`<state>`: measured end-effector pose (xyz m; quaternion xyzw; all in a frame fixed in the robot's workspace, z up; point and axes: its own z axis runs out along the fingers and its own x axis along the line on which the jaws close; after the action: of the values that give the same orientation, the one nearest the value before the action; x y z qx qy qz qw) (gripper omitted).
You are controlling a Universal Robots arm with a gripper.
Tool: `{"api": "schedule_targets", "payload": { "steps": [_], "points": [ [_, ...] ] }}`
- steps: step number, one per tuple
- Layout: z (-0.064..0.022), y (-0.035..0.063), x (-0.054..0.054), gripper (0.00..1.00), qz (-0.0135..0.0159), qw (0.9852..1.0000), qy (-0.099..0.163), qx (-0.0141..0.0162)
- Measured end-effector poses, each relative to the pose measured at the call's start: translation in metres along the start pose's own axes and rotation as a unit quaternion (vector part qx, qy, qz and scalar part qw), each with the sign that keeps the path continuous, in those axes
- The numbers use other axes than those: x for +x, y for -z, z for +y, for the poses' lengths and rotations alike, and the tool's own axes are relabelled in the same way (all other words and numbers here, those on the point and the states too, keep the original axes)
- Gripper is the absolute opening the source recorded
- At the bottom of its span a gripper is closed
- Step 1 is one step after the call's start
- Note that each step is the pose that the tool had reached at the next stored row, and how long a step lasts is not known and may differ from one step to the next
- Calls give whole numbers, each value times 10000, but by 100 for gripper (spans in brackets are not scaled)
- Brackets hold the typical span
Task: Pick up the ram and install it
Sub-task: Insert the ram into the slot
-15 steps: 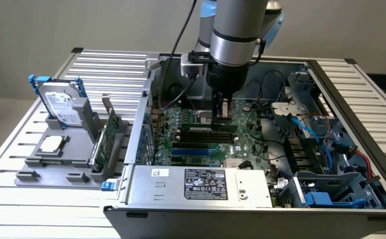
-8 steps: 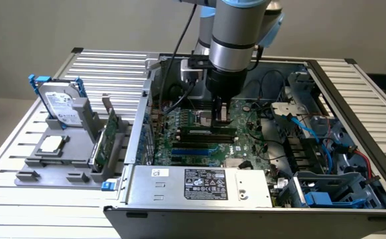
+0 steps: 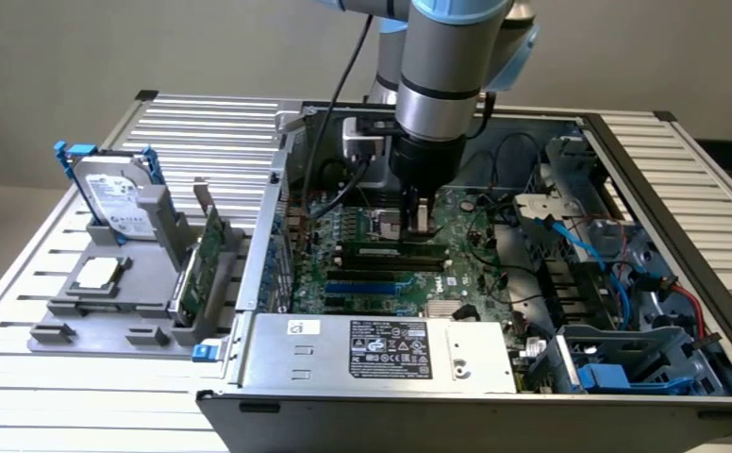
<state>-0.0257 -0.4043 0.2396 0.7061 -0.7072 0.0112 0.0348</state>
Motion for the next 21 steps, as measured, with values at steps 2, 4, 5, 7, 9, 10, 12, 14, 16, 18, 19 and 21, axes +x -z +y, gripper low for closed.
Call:
{"api": "schedule_targets", "payload": {
  "steps": [2,4,5,7,9,10,12,14,16,18,19,21],
  "points": [
    [-1,-12,-6,13,0,10000,1,-6],
    [-1,-21,-11,13,2,10000,1,-15],
    [-1,-24,-13,13,3,10000,1,-21],
    [-1,-29,-17,13,7,10000,2,-27],
    [-1,-32,-19,13,12,10000,3,-30],
    [-1,-33,-19,13,15,10000,3,-30],
    [-2,-36,-21,13,25,10000,3,-29],
    [-3,-40,-23,13,37,10000,3,-29],
    [-3,-43,-25,13,48,10000,3,-30],
    [-4,-47,-29,13,55,10000,2,-29],
    [-6,-49,-31,13,59,10000,2,-29],
    [-9,-52,-38,13,71,10000,2,-29]
  ]
}}
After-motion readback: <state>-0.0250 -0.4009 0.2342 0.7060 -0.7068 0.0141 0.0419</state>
